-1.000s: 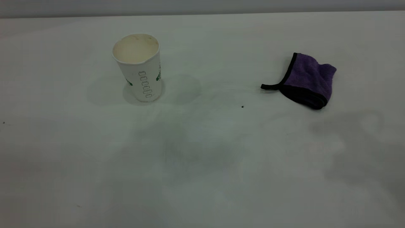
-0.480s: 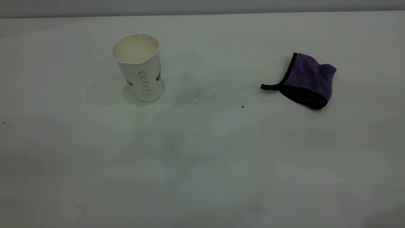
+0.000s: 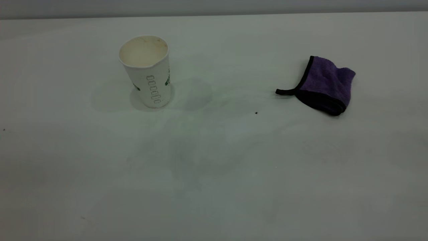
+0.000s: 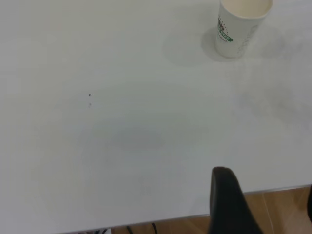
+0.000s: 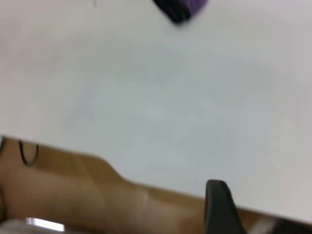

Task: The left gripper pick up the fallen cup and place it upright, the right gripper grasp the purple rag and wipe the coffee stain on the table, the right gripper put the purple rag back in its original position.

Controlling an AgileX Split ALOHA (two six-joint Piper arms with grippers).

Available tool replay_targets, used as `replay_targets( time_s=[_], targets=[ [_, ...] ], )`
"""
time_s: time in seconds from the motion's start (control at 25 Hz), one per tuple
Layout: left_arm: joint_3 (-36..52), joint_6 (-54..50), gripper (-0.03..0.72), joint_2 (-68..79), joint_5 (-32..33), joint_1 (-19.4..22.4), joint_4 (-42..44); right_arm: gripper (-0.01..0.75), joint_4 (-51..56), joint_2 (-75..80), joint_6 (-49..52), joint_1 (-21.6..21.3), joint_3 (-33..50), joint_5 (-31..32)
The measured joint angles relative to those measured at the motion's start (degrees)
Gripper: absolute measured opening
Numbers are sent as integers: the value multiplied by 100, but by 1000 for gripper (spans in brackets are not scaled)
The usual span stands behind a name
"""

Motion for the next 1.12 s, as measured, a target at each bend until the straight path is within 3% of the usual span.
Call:
replay_targets(
  time_s=[0.52, 1.12],
  targets=[
    [0, 0, 455, 0, 0, 0, 0, 480, 27, -1549, 0, -203, 0, 61],
    [0, 0, 455, 0, 0, 0, 0, 480, 32, -1611, 0, -217, 0, 86]
  ],
)
